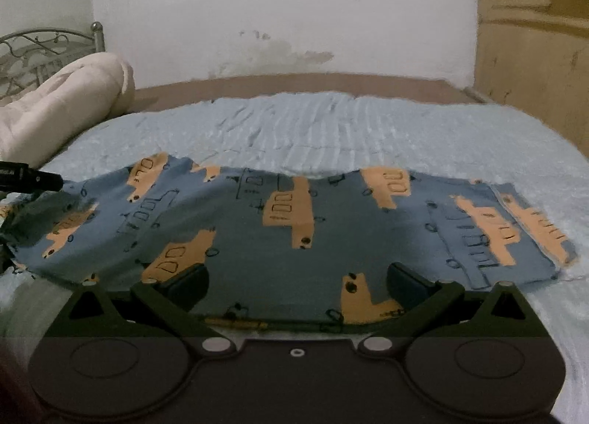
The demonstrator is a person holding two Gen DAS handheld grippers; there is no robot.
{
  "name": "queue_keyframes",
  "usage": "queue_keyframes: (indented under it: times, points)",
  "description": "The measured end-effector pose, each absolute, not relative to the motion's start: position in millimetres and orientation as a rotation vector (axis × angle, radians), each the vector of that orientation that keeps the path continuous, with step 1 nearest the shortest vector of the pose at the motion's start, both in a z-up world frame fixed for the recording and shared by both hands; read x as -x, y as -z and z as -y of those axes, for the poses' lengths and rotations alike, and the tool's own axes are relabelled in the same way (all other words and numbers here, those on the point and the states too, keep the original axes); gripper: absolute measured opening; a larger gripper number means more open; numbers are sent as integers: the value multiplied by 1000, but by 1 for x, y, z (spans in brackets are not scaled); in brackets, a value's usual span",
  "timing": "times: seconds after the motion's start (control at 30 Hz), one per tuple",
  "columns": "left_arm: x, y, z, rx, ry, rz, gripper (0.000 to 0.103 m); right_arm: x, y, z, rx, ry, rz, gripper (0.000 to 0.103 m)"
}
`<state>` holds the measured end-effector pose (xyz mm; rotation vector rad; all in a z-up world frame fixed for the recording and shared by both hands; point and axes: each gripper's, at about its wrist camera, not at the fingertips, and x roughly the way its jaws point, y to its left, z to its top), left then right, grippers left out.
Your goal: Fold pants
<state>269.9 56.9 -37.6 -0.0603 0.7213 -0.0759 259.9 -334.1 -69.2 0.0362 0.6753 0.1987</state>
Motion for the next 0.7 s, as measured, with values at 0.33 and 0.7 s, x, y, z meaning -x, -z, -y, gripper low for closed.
queue_keyframes:
  times: [0.33, 0.7]
  points:
    - [-261, 31, -3, 89, 147, -731, 103, -262, 62, 426, -97, -75, -651, 102]
    - [-269, 30, 105, 92, 333, -713, 103, -246, 68, 512, -371, 118, -622, 102]
